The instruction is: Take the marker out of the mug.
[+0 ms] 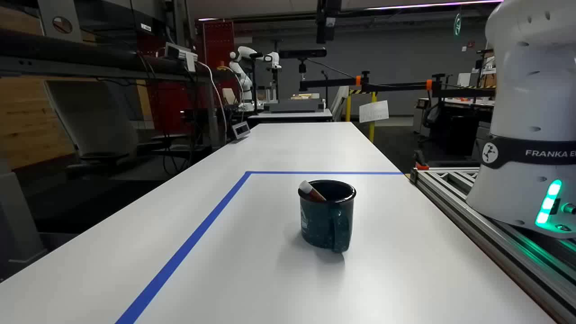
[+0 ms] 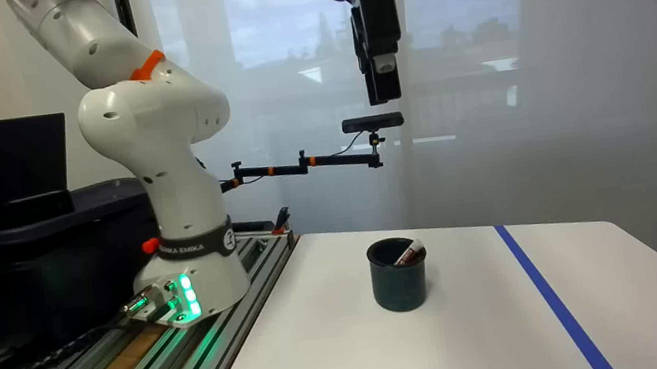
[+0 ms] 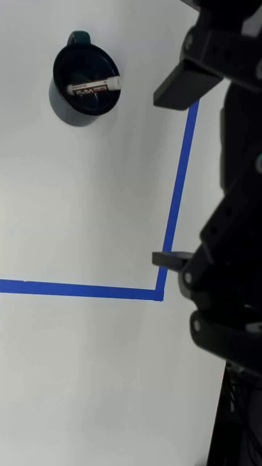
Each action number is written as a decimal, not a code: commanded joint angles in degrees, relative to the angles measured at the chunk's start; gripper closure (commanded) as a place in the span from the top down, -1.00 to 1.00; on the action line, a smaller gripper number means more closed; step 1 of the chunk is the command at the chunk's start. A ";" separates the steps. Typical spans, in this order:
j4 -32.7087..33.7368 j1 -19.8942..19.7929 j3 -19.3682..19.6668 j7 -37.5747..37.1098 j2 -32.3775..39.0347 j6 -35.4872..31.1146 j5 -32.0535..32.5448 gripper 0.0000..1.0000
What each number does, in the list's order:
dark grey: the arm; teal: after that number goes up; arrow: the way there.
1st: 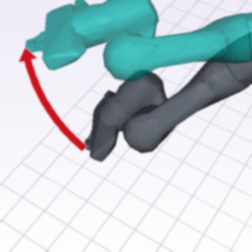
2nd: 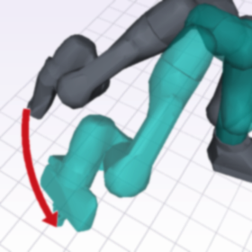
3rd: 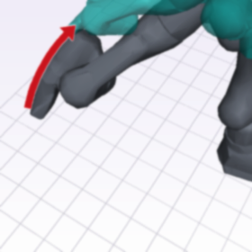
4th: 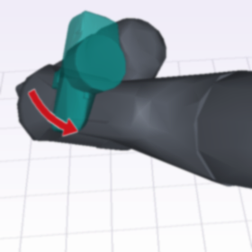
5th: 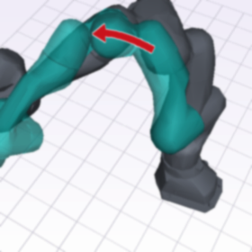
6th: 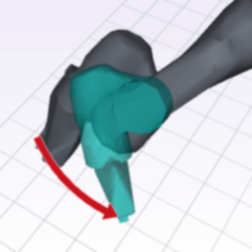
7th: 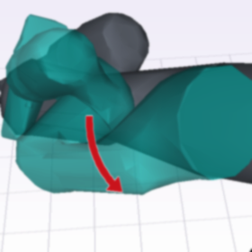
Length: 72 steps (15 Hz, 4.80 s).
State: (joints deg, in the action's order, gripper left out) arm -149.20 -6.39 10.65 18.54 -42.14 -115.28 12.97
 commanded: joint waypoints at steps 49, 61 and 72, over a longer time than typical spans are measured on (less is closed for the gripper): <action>-8.82 11.53 -10.18 -4.61 33.24 -31.62 -10.11 1.00; -7.85 11.73 -13.36 -5.89 39.63 -37.15 -9.96 0.46; -7.77 11.42 -13.69 -6.90 38.25 -36.60 -10.07 -0.57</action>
State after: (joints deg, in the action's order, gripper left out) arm -156.52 5.51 -2.69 12.44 -2.84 -151.71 2.70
